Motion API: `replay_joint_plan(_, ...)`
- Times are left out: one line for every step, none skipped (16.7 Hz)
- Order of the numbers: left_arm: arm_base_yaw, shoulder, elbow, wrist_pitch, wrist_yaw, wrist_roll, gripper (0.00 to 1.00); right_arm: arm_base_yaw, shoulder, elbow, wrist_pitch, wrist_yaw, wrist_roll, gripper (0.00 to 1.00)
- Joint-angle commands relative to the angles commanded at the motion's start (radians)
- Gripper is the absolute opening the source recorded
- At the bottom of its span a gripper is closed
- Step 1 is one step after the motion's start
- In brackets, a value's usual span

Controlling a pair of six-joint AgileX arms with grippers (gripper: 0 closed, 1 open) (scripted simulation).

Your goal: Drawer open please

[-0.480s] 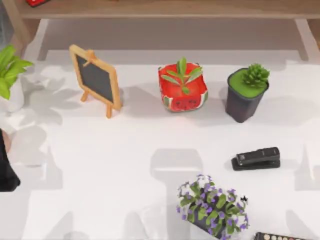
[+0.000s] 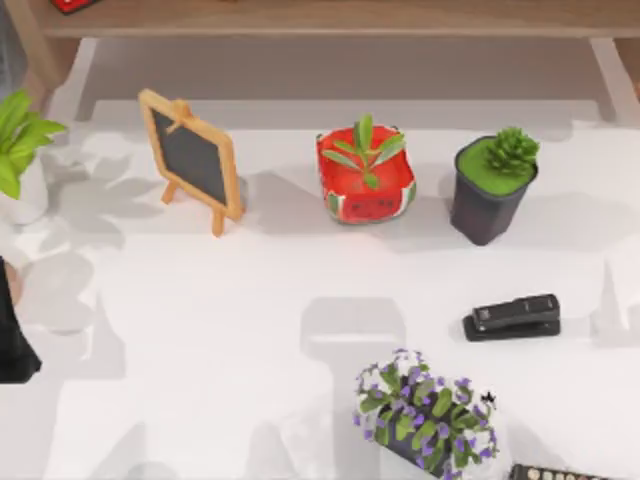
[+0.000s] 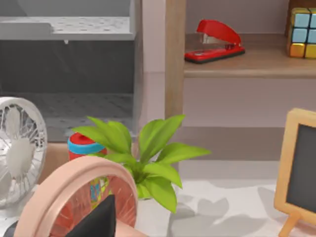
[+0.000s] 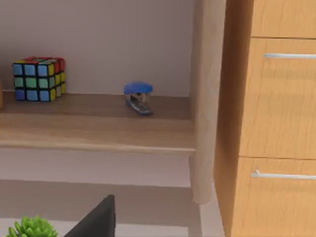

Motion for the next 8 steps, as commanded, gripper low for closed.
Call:
replay_joint_plan(0.0,0.0,0.0,0.0,0.0,0.0,1.0,-0.049,0.076,0.04,0.044,-0.059,-0.001,1.0)
replay_joint_plan(0.0,0.0,0.0,0.0,0.0,0.0,1.0,-0.101,0.161,0.081,0.089,-0.119,-0.003,1.0)
replay_joint_plan(0.0,0.0,0.0,0.0,0.0,0.0,1.0,-0.155,0.253,0.121,0.134,-0.178,-0.006,1.0)
replay_joint_plan(0.0,0.0,0.0,0.0,0.0,0.0,1.0,-0.211,0.347,0.161,0.178,-0.235,-0.009,1.0)
replay_joint_plan(0.0,0.0,0.0,0.0,0.0,0.0,1.0,-0.267,0.439,0.199,0.22,-0.29,-0.011,1.0)
replay_joint_plan(0.0,0.0,0.0,0.0,0.0,0.0,1.0,-0.321,0.525,0.234,0.259,-0.34,-0.012,1.0)
replay_joint_plan(0.0,0.0,0.0,0.0,0.0,0.0,1.0,-0.372,0.601,0.266,0.294,-0.385,-0.013,1.0)
replay_joint_plan(0.0,0.0,0.0,0.0,0.0,0.0,1.0,-0.418,0.666,0.292,0.323,-0.422,-0.011,1.0)
